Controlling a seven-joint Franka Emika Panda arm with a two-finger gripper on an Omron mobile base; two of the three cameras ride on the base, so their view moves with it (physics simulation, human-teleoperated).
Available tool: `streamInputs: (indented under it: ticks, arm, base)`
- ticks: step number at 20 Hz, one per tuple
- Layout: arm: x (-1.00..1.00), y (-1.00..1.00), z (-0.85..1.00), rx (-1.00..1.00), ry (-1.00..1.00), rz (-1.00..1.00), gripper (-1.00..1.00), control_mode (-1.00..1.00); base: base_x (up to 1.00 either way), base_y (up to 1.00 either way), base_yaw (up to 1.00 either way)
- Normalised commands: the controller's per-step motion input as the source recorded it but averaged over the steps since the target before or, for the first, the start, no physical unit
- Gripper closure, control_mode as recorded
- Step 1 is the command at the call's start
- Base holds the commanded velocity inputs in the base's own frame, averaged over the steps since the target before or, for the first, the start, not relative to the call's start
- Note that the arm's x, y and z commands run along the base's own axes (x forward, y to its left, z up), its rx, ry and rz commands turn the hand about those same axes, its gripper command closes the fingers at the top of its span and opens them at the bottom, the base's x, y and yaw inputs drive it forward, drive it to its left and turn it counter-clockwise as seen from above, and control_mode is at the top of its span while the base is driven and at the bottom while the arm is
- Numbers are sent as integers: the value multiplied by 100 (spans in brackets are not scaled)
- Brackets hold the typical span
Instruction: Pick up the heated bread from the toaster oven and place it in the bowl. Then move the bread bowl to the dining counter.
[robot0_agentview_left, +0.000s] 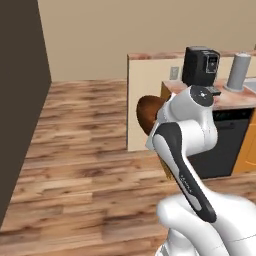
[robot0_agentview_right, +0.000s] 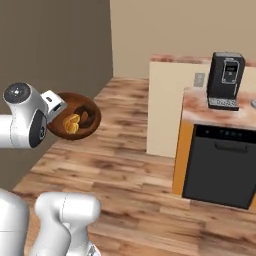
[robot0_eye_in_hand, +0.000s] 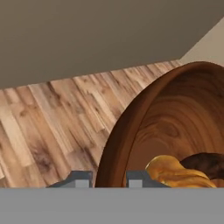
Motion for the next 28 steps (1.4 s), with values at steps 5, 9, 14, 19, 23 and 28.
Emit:
streamInputs:
  ticks: [5, 9, 14, 19, 23, 28]
  arm:
    - [0, 0, 0, 0, 0, 0, 100, 100]
    - [0, 0, 0, 0, 0, 0, 100, 100]
    - [0, 0, 0, 0, 0, 0, 100, 100]
    - [0, 0, 0, 0, 0, 0, 100, 100]
    - [0, 0, 0, 0, 0, 0, 100, 100]
    - [0, 0, 0, 0, 0, 0, 100, 100]
  base:
    - [100, 48, -25]
    - [100, 67, -26]
    - [100, 90, -29]
    - [100, 100, -34]
    - [100, 100, -39]
    - [100, 100, -40]
